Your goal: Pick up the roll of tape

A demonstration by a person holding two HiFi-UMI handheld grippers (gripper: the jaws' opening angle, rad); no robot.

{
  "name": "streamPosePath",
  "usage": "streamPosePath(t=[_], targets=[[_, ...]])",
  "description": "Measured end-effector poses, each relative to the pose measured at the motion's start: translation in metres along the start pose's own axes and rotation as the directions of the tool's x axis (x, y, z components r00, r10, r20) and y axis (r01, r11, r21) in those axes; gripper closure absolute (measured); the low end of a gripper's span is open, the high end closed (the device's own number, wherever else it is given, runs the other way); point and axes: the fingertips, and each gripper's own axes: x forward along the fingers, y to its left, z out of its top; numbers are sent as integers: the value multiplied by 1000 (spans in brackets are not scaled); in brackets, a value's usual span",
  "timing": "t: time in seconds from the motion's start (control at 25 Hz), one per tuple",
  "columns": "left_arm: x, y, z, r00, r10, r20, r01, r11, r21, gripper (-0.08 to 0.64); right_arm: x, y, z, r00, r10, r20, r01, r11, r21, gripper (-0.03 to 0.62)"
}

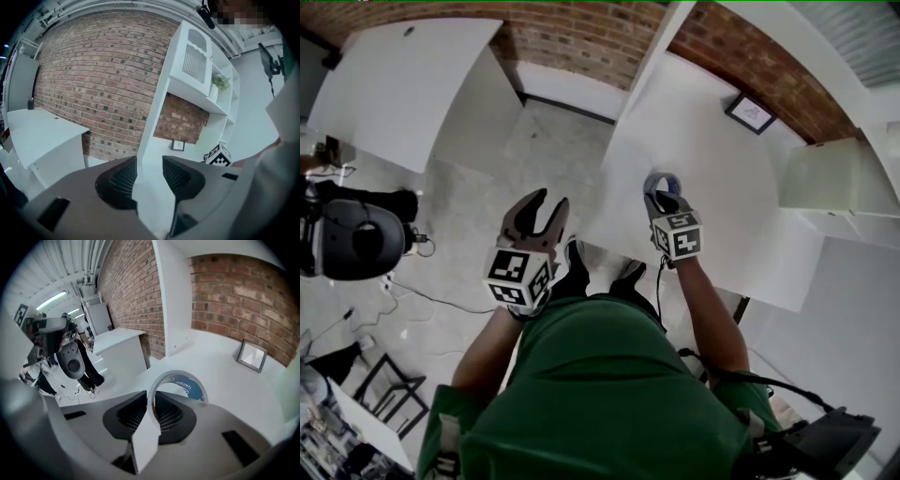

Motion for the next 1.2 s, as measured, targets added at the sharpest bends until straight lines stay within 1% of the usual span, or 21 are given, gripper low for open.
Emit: streamPosePath(t=[0.16,0.36,0.52,0.88,1.2], targets=[[8,-28,5,1000,-19,8,19,1000,18,385,-32,-7,18,993,36,109,-44,997,69,522],[22,-63,13,999,-30,25,29,999,36,385,-79,-21,39,965,73,253,-109,985,131,523],[29,-89,25,998,-49,44,46,997,60,385,-118,-28,58,931,99,351,-158,977,143,525],[43,-134,51,992,-94,87,85,991,101,385,-189,-38,90,846,126,519,-225,966,131,525],[48,-165,69,981,-138,135,119,983,140,385,-240,-49,105,780,83,621,-189,976,107,526]])
